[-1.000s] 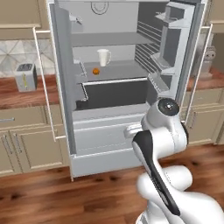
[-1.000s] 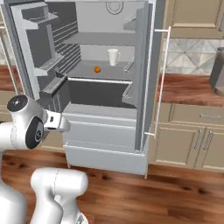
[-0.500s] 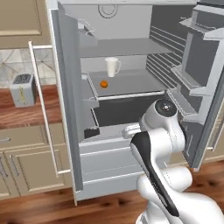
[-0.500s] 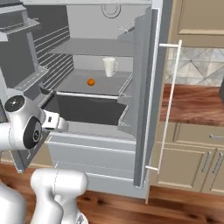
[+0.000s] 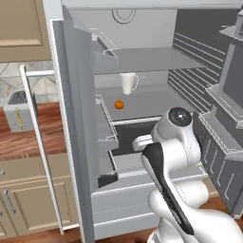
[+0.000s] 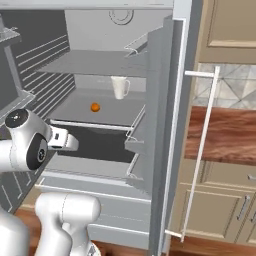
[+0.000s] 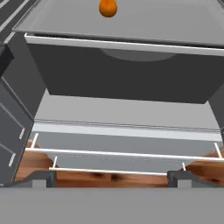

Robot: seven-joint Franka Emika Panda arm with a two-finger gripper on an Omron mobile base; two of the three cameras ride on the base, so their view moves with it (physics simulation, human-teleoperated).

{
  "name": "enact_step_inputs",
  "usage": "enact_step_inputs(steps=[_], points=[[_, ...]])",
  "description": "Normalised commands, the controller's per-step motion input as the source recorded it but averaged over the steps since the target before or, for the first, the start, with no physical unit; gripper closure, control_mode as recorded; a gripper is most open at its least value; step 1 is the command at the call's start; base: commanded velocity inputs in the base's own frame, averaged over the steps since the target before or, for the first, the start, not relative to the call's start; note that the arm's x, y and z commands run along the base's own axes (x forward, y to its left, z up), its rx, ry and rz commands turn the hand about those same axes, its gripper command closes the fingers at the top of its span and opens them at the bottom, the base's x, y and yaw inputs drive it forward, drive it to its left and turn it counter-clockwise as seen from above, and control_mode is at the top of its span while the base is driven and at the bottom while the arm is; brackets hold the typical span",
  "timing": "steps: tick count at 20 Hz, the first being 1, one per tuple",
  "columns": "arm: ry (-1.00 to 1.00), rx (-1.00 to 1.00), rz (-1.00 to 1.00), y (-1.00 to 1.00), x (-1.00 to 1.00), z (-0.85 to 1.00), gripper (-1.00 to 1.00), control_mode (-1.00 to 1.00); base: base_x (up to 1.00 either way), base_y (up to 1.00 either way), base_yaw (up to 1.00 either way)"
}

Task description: Pick the apple and tangerine from the fridge and place them on the plate next to the blender to make a fruit smoothie.

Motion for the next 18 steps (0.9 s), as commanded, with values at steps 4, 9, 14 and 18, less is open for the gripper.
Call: enact_step_inputs(steps=[4,9,14,18], points=[[0.00,0.00,0.00,0.00,0.00,0.00,-1.00,1.00,0.57,0.27,0.00],[0.00,0.00,0.00,0.00,0.00,0.00,-1.00,-1.00,0.25,0.10,0.00],[-0.08,0.00,0.00,0.00,0.03,0.28,-1.00,-1.00,0.00,0.00,0.00],[-0.05,0.02,0.00,0.00,0.26,0.70,-1.00,-1.00,0.00,0.00,0.00]])
